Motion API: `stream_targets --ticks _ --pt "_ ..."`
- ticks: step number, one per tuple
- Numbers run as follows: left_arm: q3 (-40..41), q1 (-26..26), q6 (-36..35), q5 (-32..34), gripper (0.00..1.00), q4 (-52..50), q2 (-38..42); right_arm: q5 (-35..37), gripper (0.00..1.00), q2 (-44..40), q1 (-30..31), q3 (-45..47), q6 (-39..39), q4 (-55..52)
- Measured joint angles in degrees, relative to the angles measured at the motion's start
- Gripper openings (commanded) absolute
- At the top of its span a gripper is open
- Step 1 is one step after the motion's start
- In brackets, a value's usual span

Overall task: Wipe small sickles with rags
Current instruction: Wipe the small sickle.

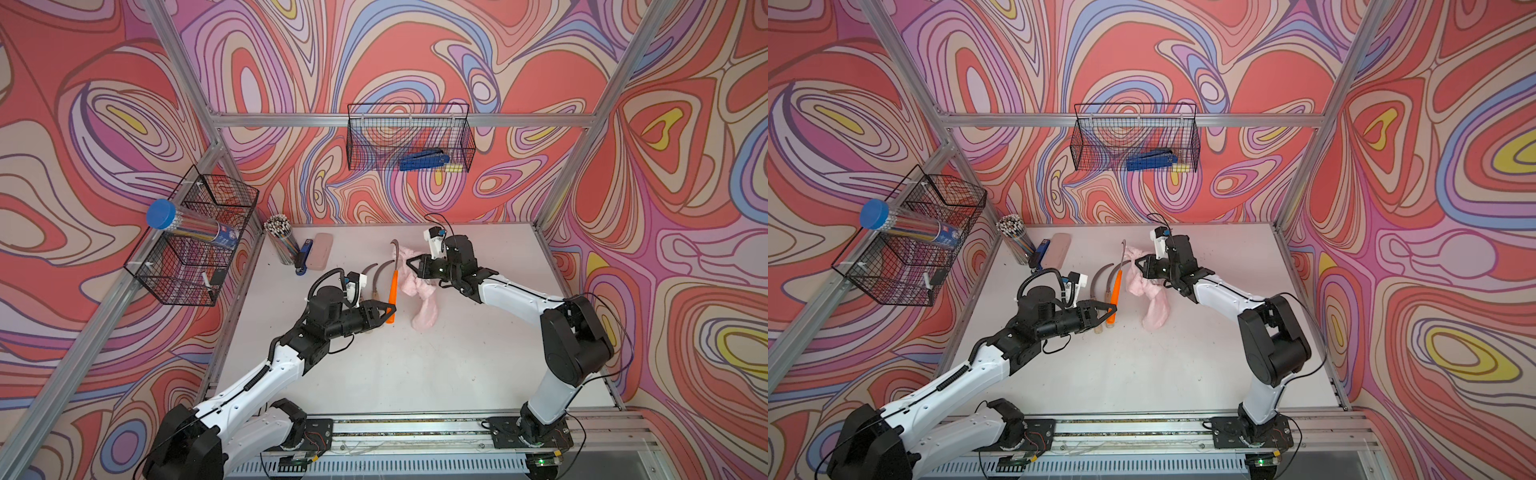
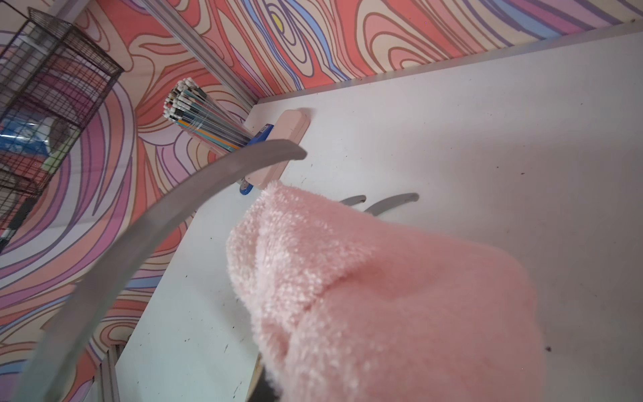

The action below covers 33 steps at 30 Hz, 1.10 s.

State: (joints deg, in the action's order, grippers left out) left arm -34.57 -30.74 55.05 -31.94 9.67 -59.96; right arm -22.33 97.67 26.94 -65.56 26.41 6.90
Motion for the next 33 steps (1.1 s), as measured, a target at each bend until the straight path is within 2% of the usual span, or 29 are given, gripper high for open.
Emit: stream_targets --ticks 8,17,24,33 --pt "-0.09 0.0 0.0 0.44 0.0 0.39 -1.79 -0.09 0.0 -13.7 3.78 7.26 -0.26 2.19" --pt "-0.09 0.0 0.04 0.5 0.0 0.87 -2.1 1.14 0.0 -22.03 7.87 13.81 -0.46 2.67" --pt "-0.09 0.0 0.48 0.46 0.0 0.87 -1.97 3.1 0.0 -17.05 7.98 12.2 -0.48 2.21" --pt "-0.09 0.04 1.7 0.0 0.0 1.29 -1.36 4.5 0.0 -7.41 7.04 0.85 -1.42 -1.75"
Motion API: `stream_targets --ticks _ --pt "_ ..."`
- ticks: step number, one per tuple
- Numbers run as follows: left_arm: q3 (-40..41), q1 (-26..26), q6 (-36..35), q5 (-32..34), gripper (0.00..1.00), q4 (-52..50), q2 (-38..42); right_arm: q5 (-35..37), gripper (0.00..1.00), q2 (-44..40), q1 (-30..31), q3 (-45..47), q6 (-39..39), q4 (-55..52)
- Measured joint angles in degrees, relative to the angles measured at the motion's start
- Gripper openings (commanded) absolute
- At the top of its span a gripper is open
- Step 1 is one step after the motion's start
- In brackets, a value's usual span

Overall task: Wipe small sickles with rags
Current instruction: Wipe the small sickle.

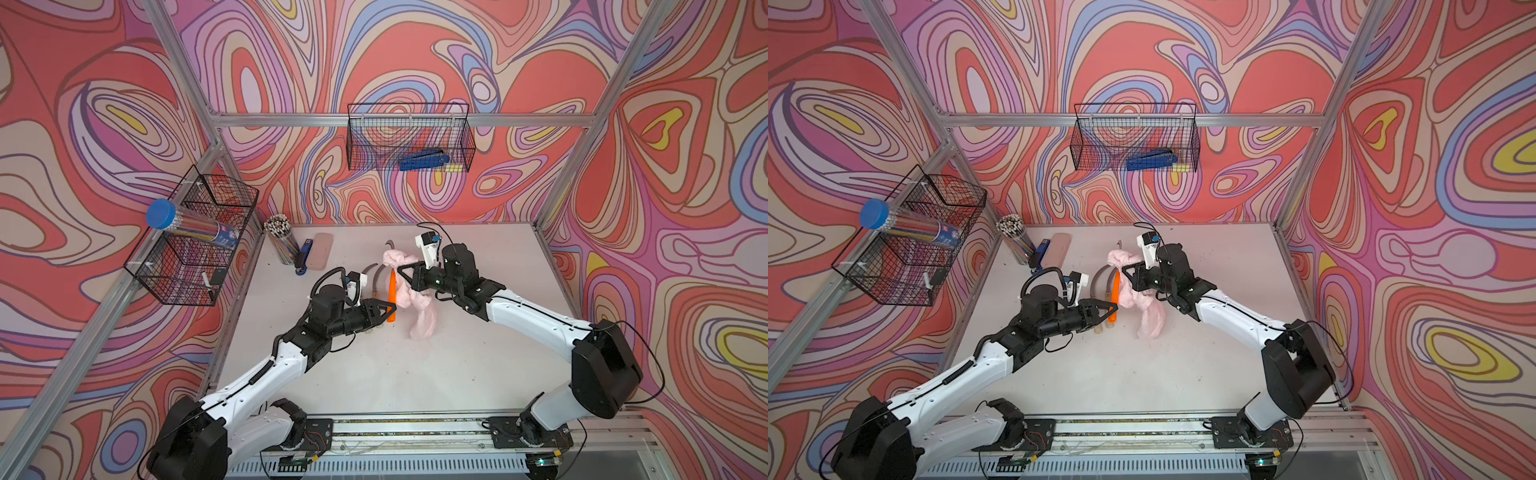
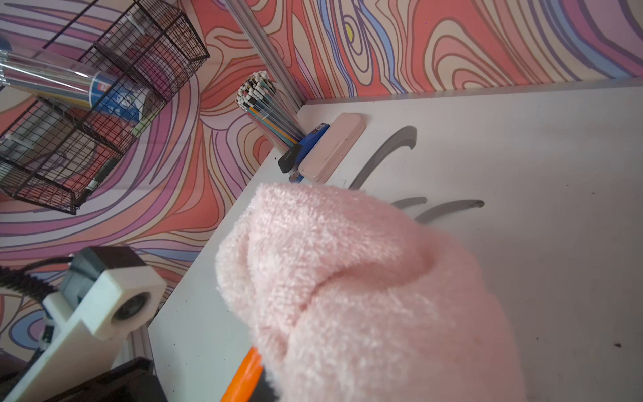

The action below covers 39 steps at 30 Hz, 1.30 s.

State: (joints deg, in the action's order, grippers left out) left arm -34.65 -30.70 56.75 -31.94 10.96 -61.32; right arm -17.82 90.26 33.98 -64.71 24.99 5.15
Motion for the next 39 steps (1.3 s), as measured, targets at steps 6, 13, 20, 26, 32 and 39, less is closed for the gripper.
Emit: stream_targets --ticks 6,13,20,26,32,39 --pt "0.02 0.0 0.72 -0.81 0.0 -0.07 1.99 -0.7 0.0 7.02 -3.72 -7.85 0.07 -0.13" --pt "0.04 0.0 0.92 -2.82 0.0 0.11 2.45 -1.25 0.0 11.93 -7.02 -11.67 0.07 -2.01" --pt "0.07 -0.02 1.03 -4.13 0.0 1.77 2.32 -2.08 0.0 16.0 -7.67 -12.81 0.09 -2.19" --pt "0.11 0.0 2.01 -5.53 0.0 4.55 1.18 -3.02 0.0 18.36 -7.67 -12.98 0.13 -2.19" --pt "0.15 -0.02 2.23 -5.75 0.0 5.55 0.37 -3.1 0.0 18.56 -7.67 -13.09 0.13 -2.12" --pt "0.31 0.0 1.86 -4.52 0.0 4.68 1.27 -2.82 0.0 15.52 -7.67 -11.17 0.11 -2.19"
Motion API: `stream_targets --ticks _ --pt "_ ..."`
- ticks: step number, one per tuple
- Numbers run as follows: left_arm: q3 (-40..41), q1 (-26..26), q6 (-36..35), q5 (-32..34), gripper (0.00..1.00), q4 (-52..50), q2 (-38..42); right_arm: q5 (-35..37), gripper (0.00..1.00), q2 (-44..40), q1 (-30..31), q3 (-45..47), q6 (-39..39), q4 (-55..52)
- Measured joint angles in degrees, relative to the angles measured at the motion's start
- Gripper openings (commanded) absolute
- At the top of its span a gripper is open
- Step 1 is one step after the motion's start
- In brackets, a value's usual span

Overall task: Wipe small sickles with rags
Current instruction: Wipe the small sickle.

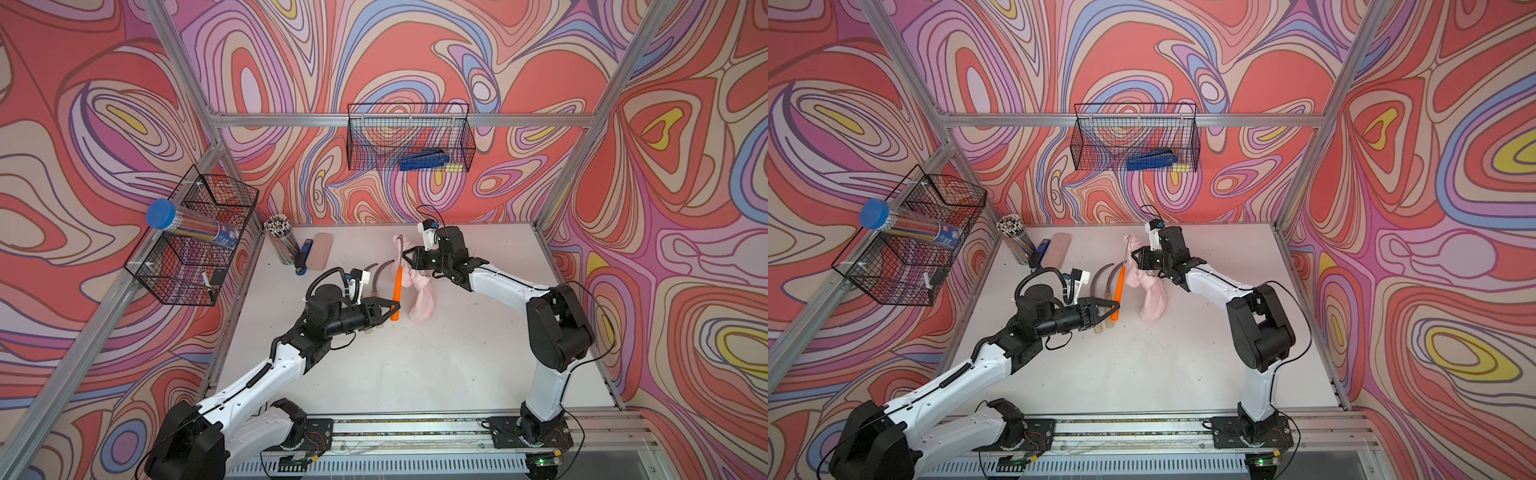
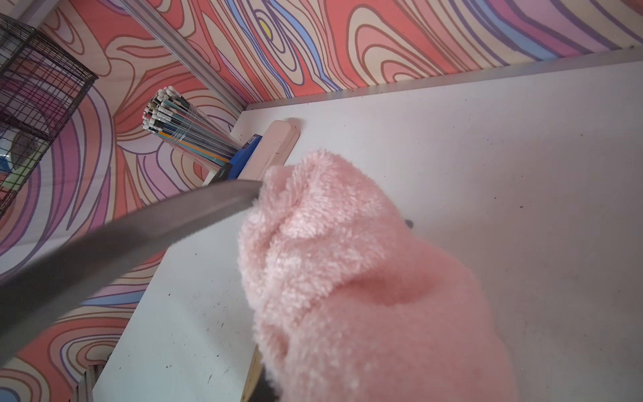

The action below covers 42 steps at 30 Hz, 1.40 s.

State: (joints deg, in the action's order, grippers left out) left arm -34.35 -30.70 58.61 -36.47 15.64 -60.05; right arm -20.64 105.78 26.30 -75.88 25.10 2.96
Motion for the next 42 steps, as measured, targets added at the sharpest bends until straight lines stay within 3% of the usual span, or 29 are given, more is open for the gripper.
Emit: stream_targets --ticks 9,23,42 --pt "0.0 0.0 -0.68 3.04 0.0 -1.46 0.52 -0.11 0.0 -13.9 1.29 7.65 0.28 1.55" --pt "0.0 0.0 -0.96 4.2 0.0 -1.42 -1.18 2.21 0.0 -30.82 11.78 23.21 0.24 5.01" --pt "0.0 0.0 -0.26 4.2 0.0 0.44 -1.73 9.11 0.0 -34.36 19.8 33.35 1.77 12.57"
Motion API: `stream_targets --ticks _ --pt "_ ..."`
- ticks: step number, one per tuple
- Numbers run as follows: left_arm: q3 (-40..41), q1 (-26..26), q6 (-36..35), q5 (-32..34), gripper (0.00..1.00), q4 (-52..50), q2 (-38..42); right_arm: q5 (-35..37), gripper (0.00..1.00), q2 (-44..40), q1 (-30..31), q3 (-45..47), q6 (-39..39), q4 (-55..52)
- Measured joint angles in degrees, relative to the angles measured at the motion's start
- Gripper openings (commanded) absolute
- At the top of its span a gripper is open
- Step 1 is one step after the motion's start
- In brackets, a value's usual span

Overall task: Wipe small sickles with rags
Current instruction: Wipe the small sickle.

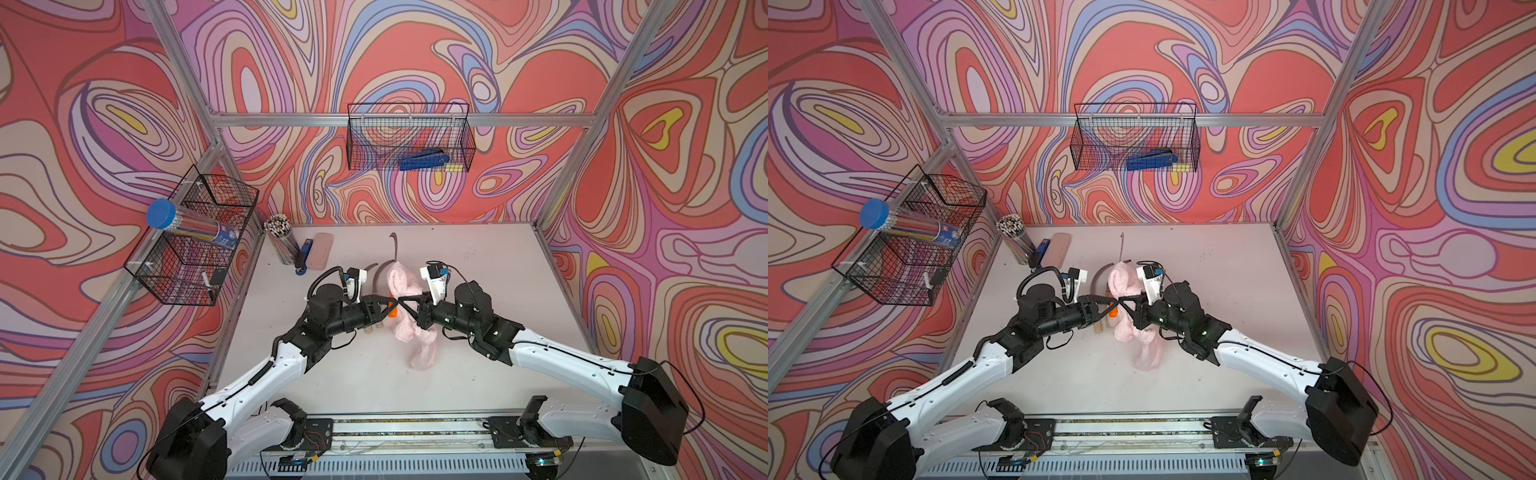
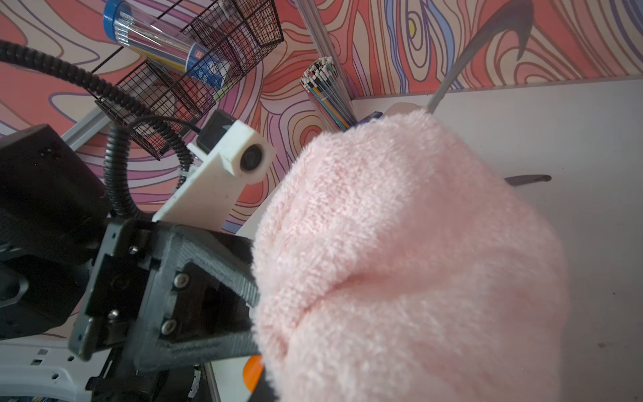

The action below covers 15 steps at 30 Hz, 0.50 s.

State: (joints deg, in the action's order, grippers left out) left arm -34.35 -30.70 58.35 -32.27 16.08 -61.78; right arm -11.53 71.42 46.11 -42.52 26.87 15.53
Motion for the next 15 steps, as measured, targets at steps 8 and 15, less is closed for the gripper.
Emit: stream_targets --ticks 8,15 --pt "-0.07 0.66 0.17 -0.31 0.0 -1.18 -1.11 5.44 0.0 0.04 2.89 3.1 1.42 4.37" --pt "-0.07 1.73 0.22 -0.44 0.0 -1.51 0.39 7.56 0.0 -1.09 4.07 3.17 1.7 2.73"
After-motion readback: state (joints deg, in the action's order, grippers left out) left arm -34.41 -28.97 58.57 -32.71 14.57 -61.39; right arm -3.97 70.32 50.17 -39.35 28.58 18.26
